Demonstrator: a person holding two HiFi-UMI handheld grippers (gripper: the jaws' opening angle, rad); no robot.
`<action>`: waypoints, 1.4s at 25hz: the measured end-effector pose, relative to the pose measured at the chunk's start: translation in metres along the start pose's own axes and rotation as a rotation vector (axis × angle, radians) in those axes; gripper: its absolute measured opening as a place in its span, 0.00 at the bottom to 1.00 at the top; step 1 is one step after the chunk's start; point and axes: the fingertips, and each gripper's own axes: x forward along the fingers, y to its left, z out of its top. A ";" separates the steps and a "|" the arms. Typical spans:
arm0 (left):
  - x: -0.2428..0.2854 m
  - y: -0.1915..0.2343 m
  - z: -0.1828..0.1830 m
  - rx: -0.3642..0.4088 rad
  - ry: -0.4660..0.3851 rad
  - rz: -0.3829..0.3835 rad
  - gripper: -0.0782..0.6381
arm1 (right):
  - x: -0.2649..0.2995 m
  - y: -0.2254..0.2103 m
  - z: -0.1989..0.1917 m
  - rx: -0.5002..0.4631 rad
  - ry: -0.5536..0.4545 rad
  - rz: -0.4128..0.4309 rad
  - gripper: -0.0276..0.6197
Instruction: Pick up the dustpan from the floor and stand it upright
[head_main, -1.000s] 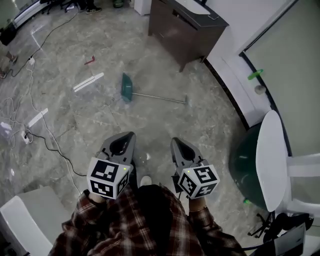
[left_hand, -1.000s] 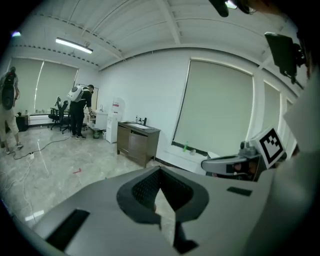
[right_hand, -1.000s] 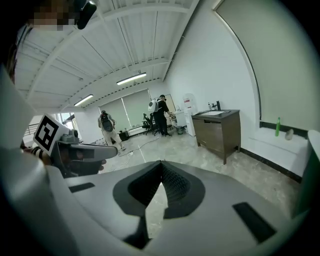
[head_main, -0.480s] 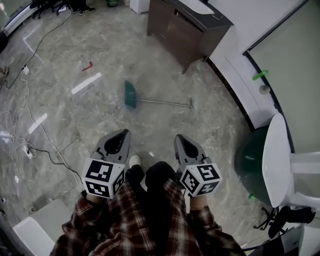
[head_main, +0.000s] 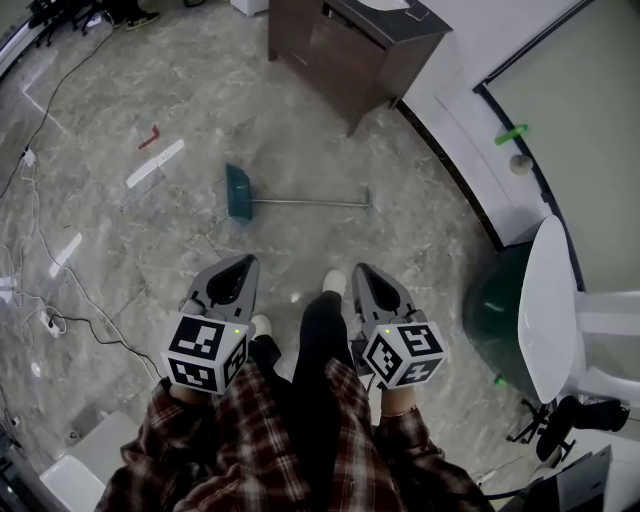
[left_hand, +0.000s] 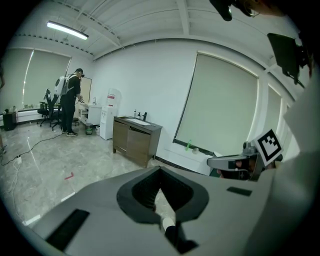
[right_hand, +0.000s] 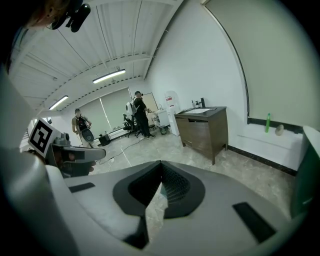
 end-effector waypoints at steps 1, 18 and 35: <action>0.010 -0.002 0.004 -0.001 0.001 0.000 0.11 | 0.004 -0.009 0.006 -0.003 0.000 0.001 0.06; 0.211 -0.074 0.093 -0.080 -0.041 0.114 0.11 | 0.066 -0.228 0.113 -0.096 0.070 0.083 0.06; 0.312 -0.010 0.093 -0.076 0.103 0.093 0.11 | 0.182 -0.273 0.097 0.121 0.171 0.030 0.06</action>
